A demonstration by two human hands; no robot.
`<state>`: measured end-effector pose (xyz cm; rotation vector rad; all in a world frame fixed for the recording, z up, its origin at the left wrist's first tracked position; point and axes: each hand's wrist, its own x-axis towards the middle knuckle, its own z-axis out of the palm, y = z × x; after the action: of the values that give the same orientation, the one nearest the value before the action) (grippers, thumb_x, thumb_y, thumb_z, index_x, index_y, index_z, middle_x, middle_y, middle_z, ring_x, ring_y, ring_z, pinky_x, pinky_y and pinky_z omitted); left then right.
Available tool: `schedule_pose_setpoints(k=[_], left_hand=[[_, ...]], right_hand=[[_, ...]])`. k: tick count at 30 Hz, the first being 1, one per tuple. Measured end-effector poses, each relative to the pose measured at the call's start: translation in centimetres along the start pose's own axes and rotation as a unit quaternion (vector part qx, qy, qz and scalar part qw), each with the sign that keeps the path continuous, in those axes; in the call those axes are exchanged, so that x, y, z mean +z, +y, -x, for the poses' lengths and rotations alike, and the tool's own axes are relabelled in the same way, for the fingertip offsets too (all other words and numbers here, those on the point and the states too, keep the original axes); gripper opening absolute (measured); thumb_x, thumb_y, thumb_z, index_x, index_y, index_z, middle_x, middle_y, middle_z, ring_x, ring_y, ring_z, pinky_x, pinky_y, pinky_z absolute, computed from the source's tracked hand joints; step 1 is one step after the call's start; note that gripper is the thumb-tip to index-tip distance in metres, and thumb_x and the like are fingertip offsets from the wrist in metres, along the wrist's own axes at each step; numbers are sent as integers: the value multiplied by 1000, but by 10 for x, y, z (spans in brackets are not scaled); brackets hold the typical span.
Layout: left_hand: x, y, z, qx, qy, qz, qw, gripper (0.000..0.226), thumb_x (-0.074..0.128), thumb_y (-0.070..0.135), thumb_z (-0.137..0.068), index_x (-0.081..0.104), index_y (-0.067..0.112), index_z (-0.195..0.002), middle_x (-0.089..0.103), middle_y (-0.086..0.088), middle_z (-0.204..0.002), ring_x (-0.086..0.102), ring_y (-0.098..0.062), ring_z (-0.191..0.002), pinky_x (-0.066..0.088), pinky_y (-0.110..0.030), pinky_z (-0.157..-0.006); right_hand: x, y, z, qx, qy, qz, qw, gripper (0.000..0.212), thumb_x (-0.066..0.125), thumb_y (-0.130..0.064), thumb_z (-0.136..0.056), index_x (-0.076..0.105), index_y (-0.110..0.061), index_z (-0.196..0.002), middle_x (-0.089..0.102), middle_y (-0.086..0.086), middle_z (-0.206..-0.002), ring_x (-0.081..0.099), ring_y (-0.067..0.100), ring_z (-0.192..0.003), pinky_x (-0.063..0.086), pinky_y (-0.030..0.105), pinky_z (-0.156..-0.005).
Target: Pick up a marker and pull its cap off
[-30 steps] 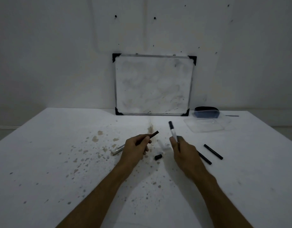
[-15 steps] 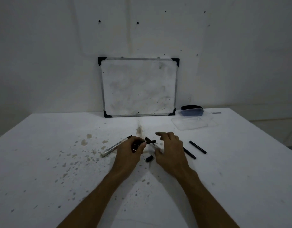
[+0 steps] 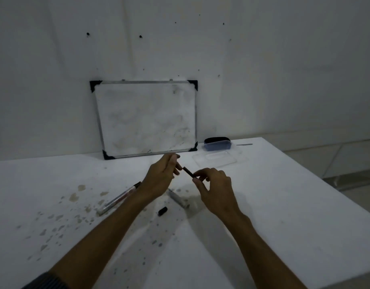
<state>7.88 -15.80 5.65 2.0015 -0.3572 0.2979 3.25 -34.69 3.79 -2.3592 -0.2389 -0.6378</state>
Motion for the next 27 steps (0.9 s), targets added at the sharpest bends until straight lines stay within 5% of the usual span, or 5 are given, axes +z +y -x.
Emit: schedule_pose_setpoints(k=[4,10,17,27], left_hand=[[23,-14,-58,-12,-75,-165,983,34,53,35,-107,64,14,-130,67,-5,-128,61,-21,-119,47,-34,-101],[66,-56,-91,-77,-190,-363,909,82,40,62,-104,26,5,-161,22,-18,-171,25,-34,-155,21,-43,-124],[66,-82,-89,-41,-218,-362,905,97,29,75,-98,6,10,-166,-3,-9,-175,-3,-22,-161,0,-37,-128],[60,-81,-90,-45,-176,-313,932,99,47,77,-92,20,16,-165,12,-1,-175,11,-18,-160,14,-38,-127]], right_hand=[[-25,30,-25,69,14,19,997,15,65,-32,-98,72,-26,-110,72,-10,-99,62,19,-99,44,38,-89],[-36,59,-99,110,-8,108,988,16,66,-32,-95,74,-23,-105,78,-2,-100,67,26,-102,50,41,-94],[-9,86,-179,215,-115,177,953,29,68,-26,-87,70,-13,-112,71,11,-117,63,36,-117,44,41,-99],[18,108,-197,257,-211,181,926,39,73,-28,-83,69,-11,-118,69,12,-125,61,34,-121,41,43,-110]])
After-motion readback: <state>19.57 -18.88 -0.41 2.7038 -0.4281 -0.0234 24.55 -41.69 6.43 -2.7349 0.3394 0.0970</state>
